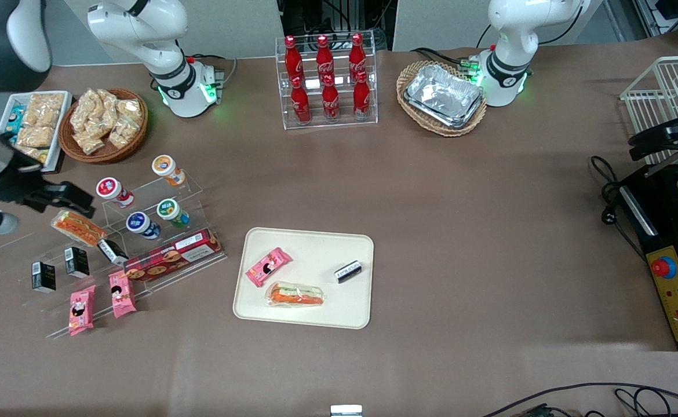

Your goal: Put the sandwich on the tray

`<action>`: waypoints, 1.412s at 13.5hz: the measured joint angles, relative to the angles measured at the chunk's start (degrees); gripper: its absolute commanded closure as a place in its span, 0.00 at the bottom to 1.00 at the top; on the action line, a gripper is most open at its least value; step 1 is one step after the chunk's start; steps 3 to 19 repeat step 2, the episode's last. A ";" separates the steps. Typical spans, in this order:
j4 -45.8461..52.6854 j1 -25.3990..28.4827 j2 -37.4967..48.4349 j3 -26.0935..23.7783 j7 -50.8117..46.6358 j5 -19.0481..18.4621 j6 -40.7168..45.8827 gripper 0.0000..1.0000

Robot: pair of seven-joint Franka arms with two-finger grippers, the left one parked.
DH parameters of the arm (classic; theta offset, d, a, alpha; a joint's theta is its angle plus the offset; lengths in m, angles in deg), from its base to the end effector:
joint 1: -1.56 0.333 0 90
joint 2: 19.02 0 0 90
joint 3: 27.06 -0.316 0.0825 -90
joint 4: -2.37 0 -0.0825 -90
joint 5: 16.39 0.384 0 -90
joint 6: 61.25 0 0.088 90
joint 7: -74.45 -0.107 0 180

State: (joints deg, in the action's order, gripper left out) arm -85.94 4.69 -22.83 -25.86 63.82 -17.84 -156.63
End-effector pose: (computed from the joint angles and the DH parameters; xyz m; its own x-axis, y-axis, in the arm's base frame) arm 0.5838 0.0176 0.6093 0.9870 -0.1488 0.0608 -0.1500 -0.9886 0.0157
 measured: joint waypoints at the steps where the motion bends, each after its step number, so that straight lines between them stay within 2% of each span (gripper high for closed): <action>1: -0.80 -0.13 -0.08 2.03 2.98 0.00 -1.07 0.00; 2: -1.32 -0.20 -0.13 3.99 5.06 0.01 -1.52 0.00; 19: -1.32 -0.20 -0.13 3.99 5.06 0.01 -1.52 0.00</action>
